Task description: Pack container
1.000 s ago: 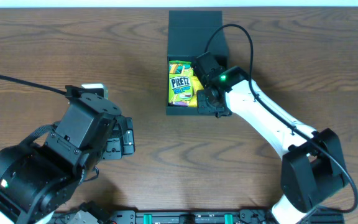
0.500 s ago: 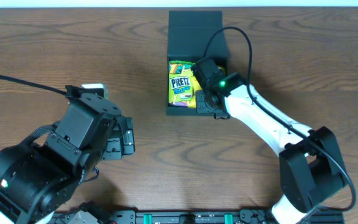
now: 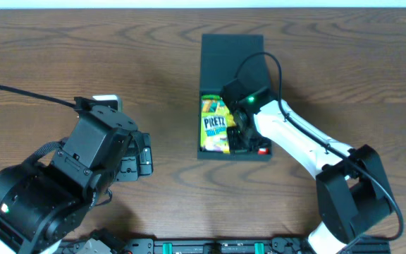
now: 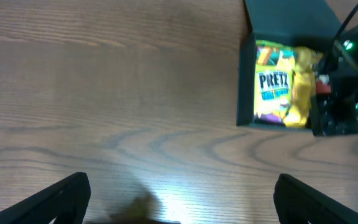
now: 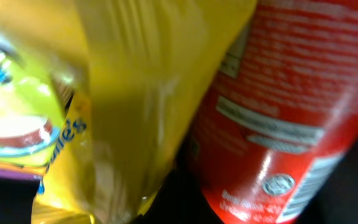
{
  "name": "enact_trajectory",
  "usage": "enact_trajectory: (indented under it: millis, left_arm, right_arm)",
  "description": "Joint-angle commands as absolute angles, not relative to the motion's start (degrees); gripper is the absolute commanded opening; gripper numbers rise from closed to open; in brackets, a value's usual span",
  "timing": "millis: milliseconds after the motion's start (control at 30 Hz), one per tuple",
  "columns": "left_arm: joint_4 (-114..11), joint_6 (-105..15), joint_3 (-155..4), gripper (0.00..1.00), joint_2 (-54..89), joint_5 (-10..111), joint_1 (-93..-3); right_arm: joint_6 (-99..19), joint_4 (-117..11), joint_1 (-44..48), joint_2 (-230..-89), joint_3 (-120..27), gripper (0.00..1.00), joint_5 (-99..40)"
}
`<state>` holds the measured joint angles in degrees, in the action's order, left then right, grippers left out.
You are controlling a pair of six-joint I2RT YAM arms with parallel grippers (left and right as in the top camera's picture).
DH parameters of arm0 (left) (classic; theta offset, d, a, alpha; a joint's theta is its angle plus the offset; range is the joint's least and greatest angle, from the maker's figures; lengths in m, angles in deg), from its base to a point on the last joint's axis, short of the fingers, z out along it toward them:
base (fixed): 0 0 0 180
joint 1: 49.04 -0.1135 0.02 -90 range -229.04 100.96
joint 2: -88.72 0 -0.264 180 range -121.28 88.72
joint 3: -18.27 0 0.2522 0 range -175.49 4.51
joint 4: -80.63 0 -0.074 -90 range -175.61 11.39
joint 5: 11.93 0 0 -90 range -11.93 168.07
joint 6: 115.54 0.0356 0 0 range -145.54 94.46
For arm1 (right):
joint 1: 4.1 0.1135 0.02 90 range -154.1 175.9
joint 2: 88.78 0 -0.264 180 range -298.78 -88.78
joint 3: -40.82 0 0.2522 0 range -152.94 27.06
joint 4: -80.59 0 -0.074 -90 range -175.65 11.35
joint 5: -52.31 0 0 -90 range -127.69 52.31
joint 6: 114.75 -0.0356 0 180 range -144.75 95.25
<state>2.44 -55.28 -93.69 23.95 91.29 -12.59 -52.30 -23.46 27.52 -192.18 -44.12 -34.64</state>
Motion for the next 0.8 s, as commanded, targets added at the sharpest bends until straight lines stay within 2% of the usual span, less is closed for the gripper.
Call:
enact_trajectory:
  millis: [0, 533, 767]
  left_arm:
    - [2.4, -54.7, -94.2, 0.95, 24.0, 91.1, -12.6]
    - [2.4, -54.7, -94.2, 0.95, 24.0, 91.1, -12.6]
    - [2.4, -54.7, -94.2, 0.95, 24.0, 91.1, -12.6]
  right_arm:
    - [-50.3, -22.3, 28.3, -192.9, -43.2, 0.02, -27.6]
    - [-51.7, -23.3, 39.7, -192.9, -43.2, 0.02, -23.8]
    - [-51.7, -14.8, 40.1, -192.9, -43.2, 0.02, -29.8]
